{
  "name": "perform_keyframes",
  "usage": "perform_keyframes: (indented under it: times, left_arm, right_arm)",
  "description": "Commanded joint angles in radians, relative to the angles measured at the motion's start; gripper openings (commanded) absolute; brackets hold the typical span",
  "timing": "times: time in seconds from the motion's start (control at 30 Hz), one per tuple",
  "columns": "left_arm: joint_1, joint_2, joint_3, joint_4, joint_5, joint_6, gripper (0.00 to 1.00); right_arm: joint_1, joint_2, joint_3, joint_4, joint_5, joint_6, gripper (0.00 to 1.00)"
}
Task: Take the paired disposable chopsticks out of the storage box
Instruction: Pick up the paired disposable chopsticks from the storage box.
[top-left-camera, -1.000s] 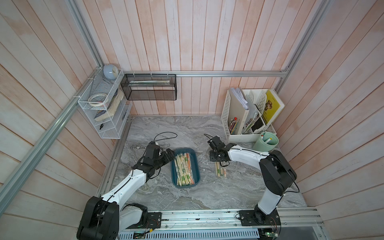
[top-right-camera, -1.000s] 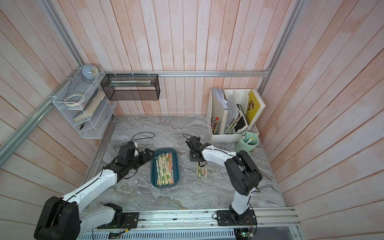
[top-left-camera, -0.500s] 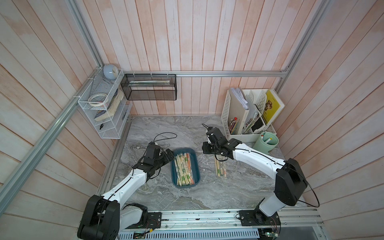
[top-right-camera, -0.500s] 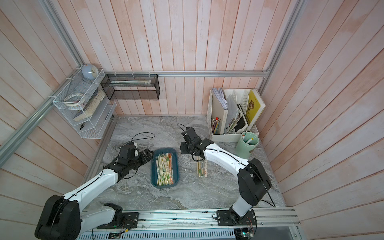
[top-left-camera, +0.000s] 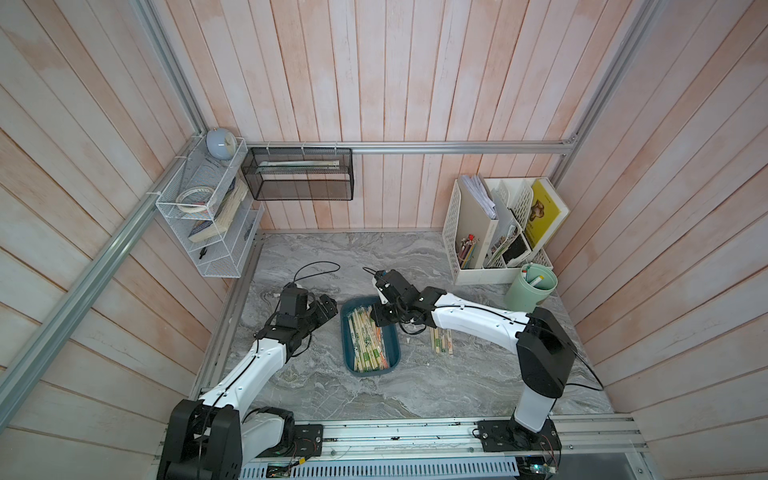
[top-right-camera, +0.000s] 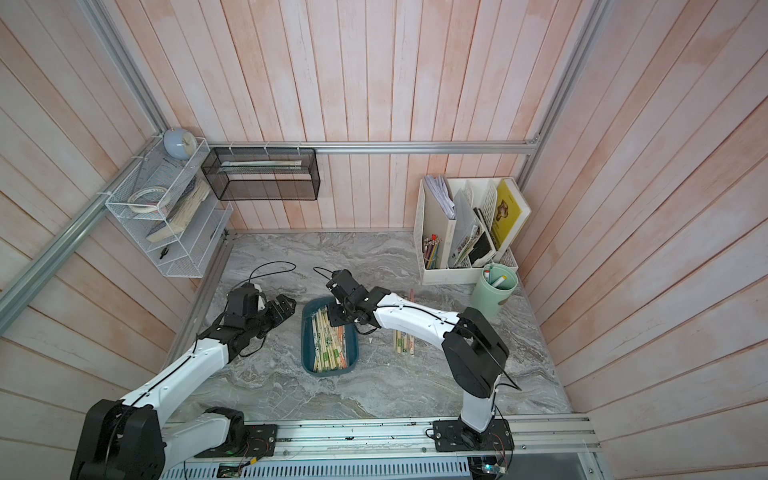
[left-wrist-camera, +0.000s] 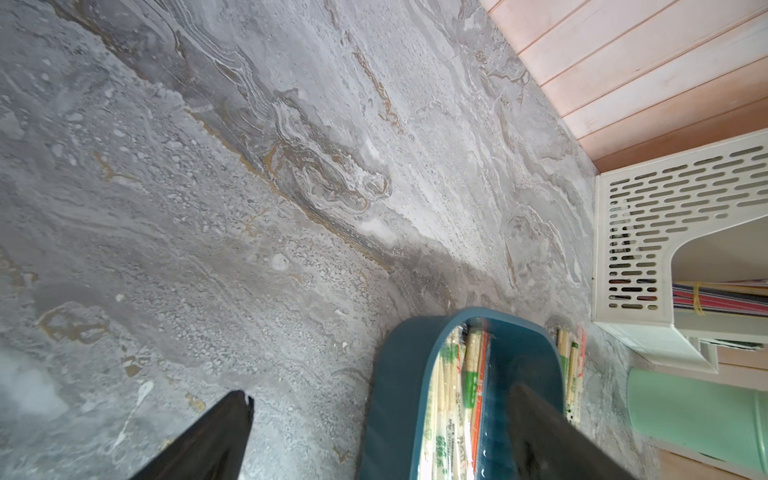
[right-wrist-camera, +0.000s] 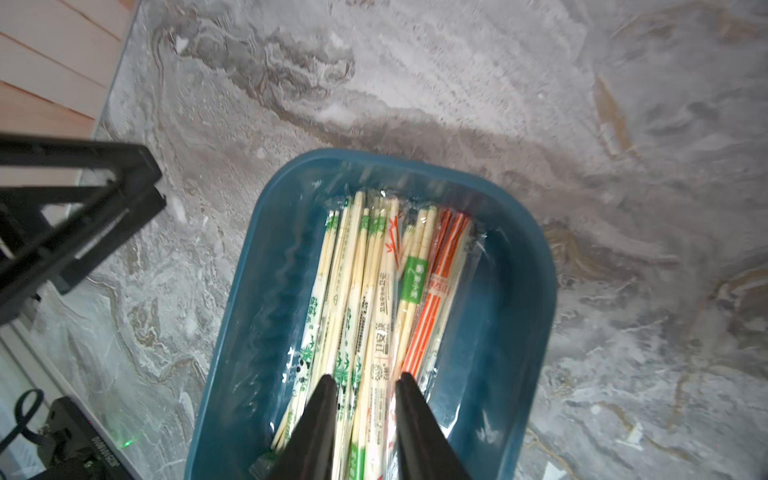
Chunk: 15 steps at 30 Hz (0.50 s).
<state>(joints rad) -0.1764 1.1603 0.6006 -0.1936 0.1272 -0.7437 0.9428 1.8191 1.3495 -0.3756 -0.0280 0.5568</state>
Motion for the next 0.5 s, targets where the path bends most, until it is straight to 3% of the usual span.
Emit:
perform_keyframes:
  times: [0.0,0.47]
  left_arm:
    - [0.007,-0.01,0.005,-0.009,0.015,0.026,1.0]
    - [0.008,-0.02,-0.024,0.02,0.035,0.012,1.0]
  right_arm:
    - [0.016,0.034,0.031,-0.029,0.015,-0.012,0.27]
    - [0.054,0.137,0.058,-0.116,0.065,-0.046,0.2]
